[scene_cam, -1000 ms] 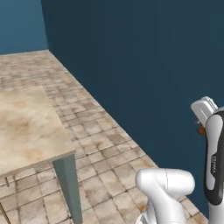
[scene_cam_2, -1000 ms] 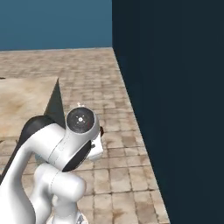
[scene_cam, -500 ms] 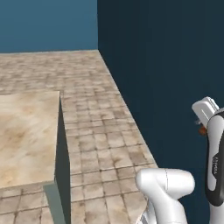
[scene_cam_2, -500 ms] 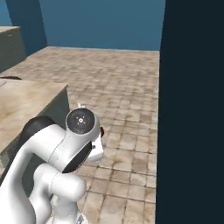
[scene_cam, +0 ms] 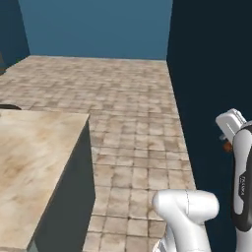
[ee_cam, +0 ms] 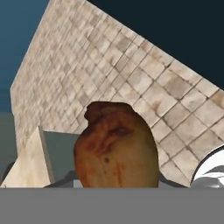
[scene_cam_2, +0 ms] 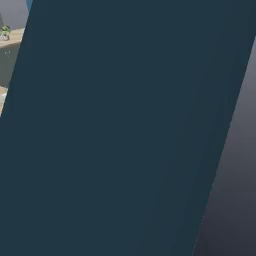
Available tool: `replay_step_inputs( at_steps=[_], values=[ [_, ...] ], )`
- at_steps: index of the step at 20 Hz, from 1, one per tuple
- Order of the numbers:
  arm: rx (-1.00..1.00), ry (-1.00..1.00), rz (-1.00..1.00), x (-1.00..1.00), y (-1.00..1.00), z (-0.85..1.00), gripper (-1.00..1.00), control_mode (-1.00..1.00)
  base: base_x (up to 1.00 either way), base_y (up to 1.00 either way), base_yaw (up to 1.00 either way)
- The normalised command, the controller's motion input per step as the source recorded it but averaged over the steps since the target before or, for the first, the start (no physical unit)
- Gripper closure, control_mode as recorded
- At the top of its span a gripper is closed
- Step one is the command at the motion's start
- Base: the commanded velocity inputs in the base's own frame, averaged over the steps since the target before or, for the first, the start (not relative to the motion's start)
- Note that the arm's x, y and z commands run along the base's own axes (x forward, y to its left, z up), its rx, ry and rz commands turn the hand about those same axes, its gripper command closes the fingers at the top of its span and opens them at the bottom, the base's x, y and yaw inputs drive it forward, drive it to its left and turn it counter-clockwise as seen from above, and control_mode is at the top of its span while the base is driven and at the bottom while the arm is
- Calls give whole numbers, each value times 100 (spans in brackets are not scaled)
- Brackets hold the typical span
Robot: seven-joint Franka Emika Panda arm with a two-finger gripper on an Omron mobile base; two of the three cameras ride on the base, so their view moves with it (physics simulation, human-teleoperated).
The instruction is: Take the chicken drumsticks from the pan and place one on each plate on the dining counter.
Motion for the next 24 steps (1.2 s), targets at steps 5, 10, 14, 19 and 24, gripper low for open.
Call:
replay_step_inputs(
  at_steps=[5, 10, 14, 19, 24],
  values=[
    [0, 0, 0, 0, 0, 0, 100, 100, 100, -75, 48],
    [0, 0, 0, 0, 0, 0, 100, 100, 100, -87, 45],
    [0, 0, 0, 0, 0, 0, 100, 100, 100, -96, 43],
    [0, 0, 0, 0, 0, 0, 100, 100, 100, -100, 40],
    [0, 0, 0, 0, 0, 0, 100, 100, 100, -100, 40]
  ],
)
